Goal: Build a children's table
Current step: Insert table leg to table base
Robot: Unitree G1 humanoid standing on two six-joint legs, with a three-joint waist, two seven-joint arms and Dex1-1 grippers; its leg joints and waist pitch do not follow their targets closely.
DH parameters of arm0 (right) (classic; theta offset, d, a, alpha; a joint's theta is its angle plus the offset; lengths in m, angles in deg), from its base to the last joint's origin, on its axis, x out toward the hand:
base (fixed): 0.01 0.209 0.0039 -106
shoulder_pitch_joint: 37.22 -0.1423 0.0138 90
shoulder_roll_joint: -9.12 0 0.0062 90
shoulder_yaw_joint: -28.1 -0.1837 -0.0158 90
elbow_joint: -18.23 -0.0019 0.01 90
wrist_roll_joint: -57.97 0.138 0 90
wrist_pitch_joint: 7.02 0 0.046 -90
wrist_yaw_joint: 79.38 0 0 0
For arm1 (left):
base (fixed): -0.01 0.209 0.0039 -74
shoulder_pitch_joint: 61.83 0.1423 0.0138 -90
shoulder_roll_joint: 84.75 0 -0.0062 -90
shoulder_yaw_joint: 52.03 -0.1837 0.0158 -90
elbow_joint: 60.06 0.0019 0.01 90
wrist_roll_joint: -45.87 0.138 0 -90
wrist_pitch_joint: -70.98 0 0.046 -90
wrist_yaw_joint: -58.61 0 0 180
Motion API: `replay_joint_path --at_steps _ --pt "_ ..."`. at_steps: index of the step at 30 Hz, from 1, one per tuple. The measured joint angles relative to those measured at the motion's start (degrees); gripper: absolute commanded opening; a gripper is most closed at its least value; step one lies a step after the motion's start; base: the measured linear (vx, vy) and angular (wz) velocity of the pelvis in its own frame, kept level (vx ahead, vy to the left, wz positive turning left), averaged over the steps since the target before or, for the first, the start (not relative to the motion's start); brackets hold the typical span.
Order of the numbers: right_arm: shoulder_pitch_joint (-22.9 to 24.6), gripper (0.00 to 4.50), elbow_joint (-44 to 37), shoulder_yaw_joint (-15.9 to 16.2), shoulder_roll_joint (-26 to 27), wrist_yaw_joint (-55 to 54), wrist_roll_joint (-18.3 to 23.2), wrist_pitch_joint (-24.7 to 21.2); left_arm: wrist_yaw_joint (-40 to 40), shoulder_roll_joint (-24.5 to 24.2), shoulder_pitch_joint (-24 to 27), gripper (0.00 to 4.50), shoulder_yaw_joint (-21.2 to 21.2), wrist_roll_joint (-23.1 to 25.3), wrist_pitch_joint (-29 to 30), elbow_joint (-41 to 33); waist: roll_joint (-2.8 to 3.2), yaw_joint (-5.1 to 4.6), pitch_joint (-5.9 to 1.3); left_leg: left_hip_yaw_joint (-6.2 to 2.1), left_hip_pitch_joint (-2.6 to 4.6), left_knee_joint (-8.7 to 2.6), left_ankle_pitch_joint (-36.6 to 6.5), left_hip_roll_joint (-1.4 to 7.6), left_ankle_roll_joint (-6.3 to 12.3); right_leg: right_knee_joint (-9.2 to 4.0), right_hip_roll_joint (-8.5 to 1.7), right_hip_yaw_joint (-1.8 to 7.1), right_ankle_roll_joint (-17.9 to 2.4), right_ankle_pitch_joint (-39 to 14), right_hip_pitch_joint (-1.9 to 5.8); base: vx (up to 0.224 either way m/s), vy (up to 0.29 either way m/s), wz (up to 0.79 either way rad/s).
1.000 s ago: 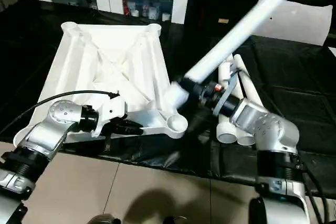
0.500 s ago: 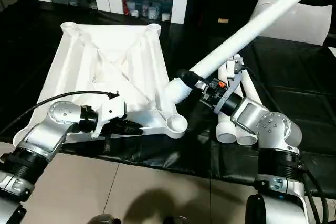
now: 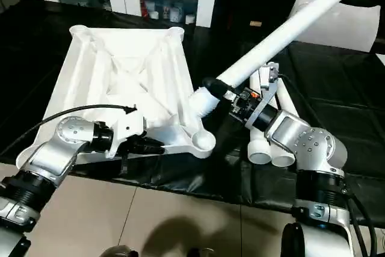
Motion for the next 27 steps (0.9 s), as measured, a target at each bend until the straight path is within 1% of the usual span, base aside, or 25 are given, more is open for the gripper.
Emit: replay_joint_path --at_steps 2,6,8,10,11,12,14,15,18,19,20,21,22,23,24,25,27 --pt "0.0 1.96 0.0 0.0 0.0 0.0 0.0 0.3 -2.1 0.8 -0.2 0.00 0.0 1.4 -2.0 0.9 0.00 -0.02 0.00 0.00 -0.02 0.00 0.0 0.00 -0.01 0.00 0.00 0.00 0.0 0.0 0.00 0.000 0.000 0.00" --pt "0.1 1.96 -0.2 0.5 0.0 0.1 -0.1 1.2 -5.8 2.0 -1.4 0.00 0.1 2.3 -2.4 2.7 0.01 -0.34 0.00 0.00 -0.02 0.00 0.1 0.00 -0.07 0.00 0.00 0.00 0.1 0.0 0.00 0.000 0.000 0.00" --pt "0.1 1.96 -0.4 0.5 0.0 0.1 -0.3 1.7 -6.4 2.5 -2.0 0.57 0.8 2.1 -2.3 3.4 0.01 -0.70 0.00 0.00 -0.02 0.00 0.1 0.00 -0.09 0.01 0.02 0.00 0.1 0.0 0.00 0.000 0.000 0.00" --pt "0.1 1.96 -0.5 0.5 0.0 0.0 -0.5 2.5 -7.1 3.3 -2.4 0.60 2.6 0.0 -2.5 3.0 0.00 -0.72 0.00 -0.01 -0.03 -0.01 0.1 0.02 -0.10 0.01 0.05 -0.03 0.1 0.0 -0.01 0.000 0.000 0.00" --pt "0.1 1.96 -0.7 0.6 0.1 -0.1 -0.8 2.9 -7.1 3.5 -2.6 0.68 3.6 -1.1 -2.5 2.2 0.00 -0.67 0.00 -0.02 -0.03 -0.01 0.1 0.02 -0.10 0.01 0.04 -0.03 0.1 0.0 -0.01 0.000 0.000 0.00" --pt "0.1 1.96 -0.8 1.0 0.1 -0.5 -1.2 3.7 -6.9 3.5 -3.0 0.91 4.6 -2.1 -2.5 1.2 0.01 -0.61 0.00 -0.02 -0.03 -0.01 0.1 0.02 -0.10 0.01 0.04 -0.03 0.1 0.0 -0.01 0.000 0.000 0.00" --pt "0.1 1.96 -1.9 1.8 0.0 -1.4 -2.7 4.9 -6.0 3.5 -2.9 0.98 6.4 -5.0 -1.6 -1.0 0.01 -0.62 0.00 -0.02 -0.04 -0.01 0.1 0.02 -0.10 0.01 0.04 -0.03 0.1 0.0 -0.01 0.000 0.000 0.00" --pt "0.0 1.96 -2.5 2.6 -0.3 -1.5 -3.4 5.4 -5.4 3.4 -2.8 1.13 7.5 -6.6 -0.6 -2.5 0.01 -0.61 0.00 -0.01 -0.03 -0.01 0.1 0.02 -0.10 0.01 0.03 -0.03 0.1 0.0 0.00 0.000 0.000 0.00" --pt "-0.1 1.96 -4.6 5.7 -2.0 -1.3 -5.7 6.1 -4.2 3.4 -2.2 1.43 10.3 -11.5 3.6 -6.2 0.01 -0.60 0.00 -0.01 -0.03 -0.01 0.1 0.02 -0.10 0.01 0.03 -0.03 0.0 0.1 0.00 0.000 0.000 0.00" --pt "-0.2 1.96 -5.6 7.7 -3.7 -0.9 -7.2 6.3 -4.2 3.5 -1.8 1.43 12.0 -14.8 7.1 -8.4 0.00 -0.58 0.00 -0.01 -0.05 0.00 0.1 0.02 -0.11 0.02 0.03 -0.03 0.0 0.1 0.00 0.000 0.000 0.00" --pt "-0.2 1.96 -6.2 8.9 -4.8 -0.5 -8.1 6.2 -4.3 3.7 -1.8 1.57 13.6 -17.4 10.0 -9.8 -0.01 -0.57 0.00 -0.01 -0.05 0.00 0.1 0.02 -0.11 0.02 0.03 -0.03 0.0 0.1 0.00 0.000 0.000 0.00" --pt "-0.3 1.96 -7.0 10.0 -6.0 0.2 -8.8 6.1 -4.8 3.7 -2.0 1.69 16.0 -21.1 13.9 -11.6 -0.03 -0.56 0.01 -0.01 -0.03 0.00 0.1 0.02 -0.12 0.03 0.03 -0.03 0.0 0.1 0.00 0.000 0.000 0.00" --pt "-0.6 1.96 -7.3 11.0 -6.9 0.7 -9.3 5.8 -5.6 3.9 -2.6 1.69 17.7 -23.5 16.8 -12.7 -0.03 -0.56 0.01 -0.01 -0.04 0.00 0.1 0.02 -0.13 0.03 0.03 -0.03 0.0 0.1 0.00 0.000 0.000 0.00" --pt "-0.9 1.96 -7.5 11.9 -7.7 1.3 -9.7 5.5 -6.3 4.0 -3.2 1.88 19.3 -25.8 19.4 -13.7 -0.03 -0.53 0.01 -0.01 -0.03 0.02 0.1 0.02 -0.14 0.04 0.03 -0.03 0.0 0.1 0.00 0.000 0.000 0.00" --pt "-1.4 1.96 -8.2 13.3 -9.0 2.3 -10.2 5.0 -7.6 4.1 -4.3 1.94 20.6 -27.8 21.9 -14.9 -0.05 -0.53 0.02 -0.01 -0.05 0.04 0.1 0.02 -0.14 0.05 0.03 -0.03 0.0 0.1 0.00 0.000 0.000 0.00" --pt "-2.0 1.96 -8.7 14.3 -9.8 2.9 -10.3 4.4 -8.5 4.2 -5.2 1.94 21.4 -28.7 23.7 -15.6 -0.09 -0.52 0.03 -0.01 -0.02 0.05 0.1 0.02 -0.14 0.06 0.04 -0.03 0.0 0.1 0.01 0.000 0.000 0.00" --pt "-4.1 1.96 -10.1 16.7 -12.0 4.2 -10.5 2.3 -11.9 5.2 -8.1 2.19 23.2 -31.5 29.1 -16.1 -0.12 -0.53 0.04 -0.01 -0.05 0.09 0.1 0.02 -0.11 0.05 0.04 -0.03 0.1 0.1 0.01 0.000 0.000 0.00"
